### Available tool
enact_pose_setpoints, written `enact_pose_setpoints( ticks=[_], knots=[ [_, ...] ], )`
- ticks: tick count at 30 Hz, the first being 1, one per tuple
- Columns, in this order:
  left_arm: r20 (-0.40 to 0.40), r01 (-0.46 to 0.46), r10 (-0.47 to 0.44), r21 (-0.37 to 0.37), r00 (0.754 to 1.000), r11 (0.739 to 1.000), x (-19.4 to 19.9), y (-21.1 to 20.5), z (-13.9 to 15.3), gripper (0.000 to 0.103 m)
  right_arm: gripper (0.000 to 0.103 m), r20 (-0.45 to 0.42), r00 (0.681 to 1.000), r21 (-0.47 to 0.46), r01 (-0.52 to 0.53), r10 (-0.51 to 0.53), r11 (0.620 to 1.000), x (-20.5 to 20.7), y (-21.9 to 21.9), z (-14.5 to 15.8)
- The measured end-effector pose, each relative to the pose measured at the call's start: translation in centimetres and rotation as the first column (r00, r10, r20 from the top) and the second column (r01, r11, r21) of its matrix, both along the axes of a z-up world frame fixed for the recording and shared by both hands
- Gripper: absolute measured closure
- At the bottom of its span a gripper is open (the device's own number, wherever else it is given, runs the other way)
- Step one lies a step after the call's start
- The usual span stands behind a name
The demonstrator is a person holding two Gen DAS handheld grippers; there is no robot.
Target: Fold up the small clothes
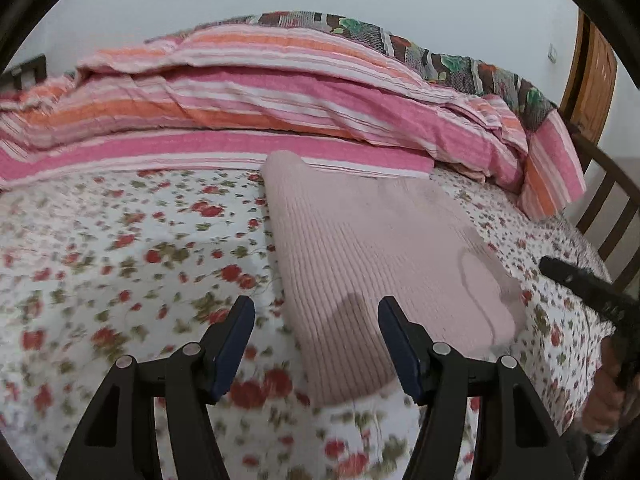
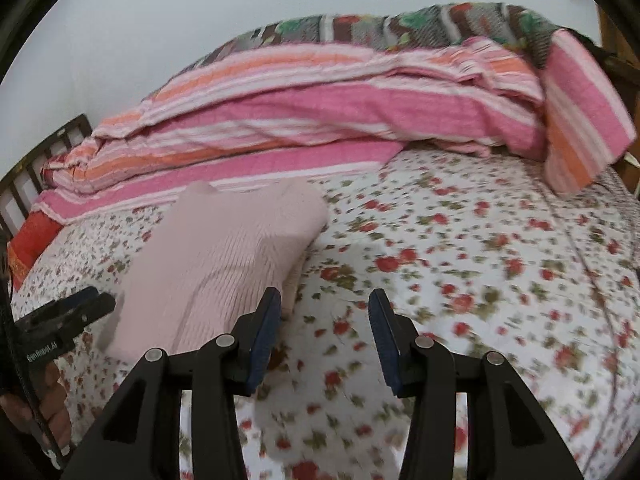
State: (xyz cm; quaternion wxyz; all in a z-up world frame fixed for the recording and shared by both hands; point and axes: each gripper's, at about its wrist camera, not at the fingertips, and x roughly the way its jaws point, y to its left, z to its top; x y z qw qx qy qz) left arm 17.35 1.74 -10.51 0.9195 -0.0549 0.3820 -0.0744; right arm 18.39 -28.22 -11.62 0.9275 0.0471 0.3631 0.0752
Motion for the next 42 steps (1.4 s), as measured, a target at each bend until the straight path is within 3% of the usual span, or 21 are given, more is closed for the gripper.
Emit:
enact_pose_setpoints(
  ticks=[3,6,8,11,15,25,42],
  knots=[
    [0.011,-0.024,0.024,0.011,1.000,1.000,-1.6,-0.2,1.8,0.032,0.054,-0.017,1.000,0.021,0.014,-0.013,1.000,-1.6,-0.6,1.7],
    [0.026,-0.047,0.046,0.048,0.999,0.998,-3.2,-0.9,3.8,0.030,0.050,0.002,0.999,-0.017,0.037,-0.037,0.999,-3.6,-0.5,3.5],
    [0.036,-0.059,0.057,0.064,0.998,0.996,-4.4,-1.3,5.1,0.022,0.046,0.021,0.999,-0.040,0.029,-0.028,0.999,-5.1,0.0,4.7],
    [0.060,-0.065,0.060,0.083,0.996,0.994,-6.1,-2.1,6.8,0.018,0.034,0.030,1.000,-0.054,0.007,-0.006,0.999,-6.7,0.5,6.0],
    [0.091,-0.080,0.069,0.128,0.993,0.988,-7.9,-3.0,8.4,0.011,0.008,0.063,0.998,-0.043,-0.008,0.011,0.999,-8.7,0.8,7.2],
    [0.109,-0.088,0.072,0.151,0.991,0.985,-11.0,-3.6,10.2,0.010,0.002,0.084,0.996,-0.104,0.012,-0.004,0.995,-12.0,0.7,7.8],
    [0.098,-0.095,0.081,0.154,0.992,0.983,-12.1,-3.7,10.7,0.010,0.002,0.071,0.997,-0.090,0.032,-0.025,0.995,-13.0,0.0,7.0]
  ],
)
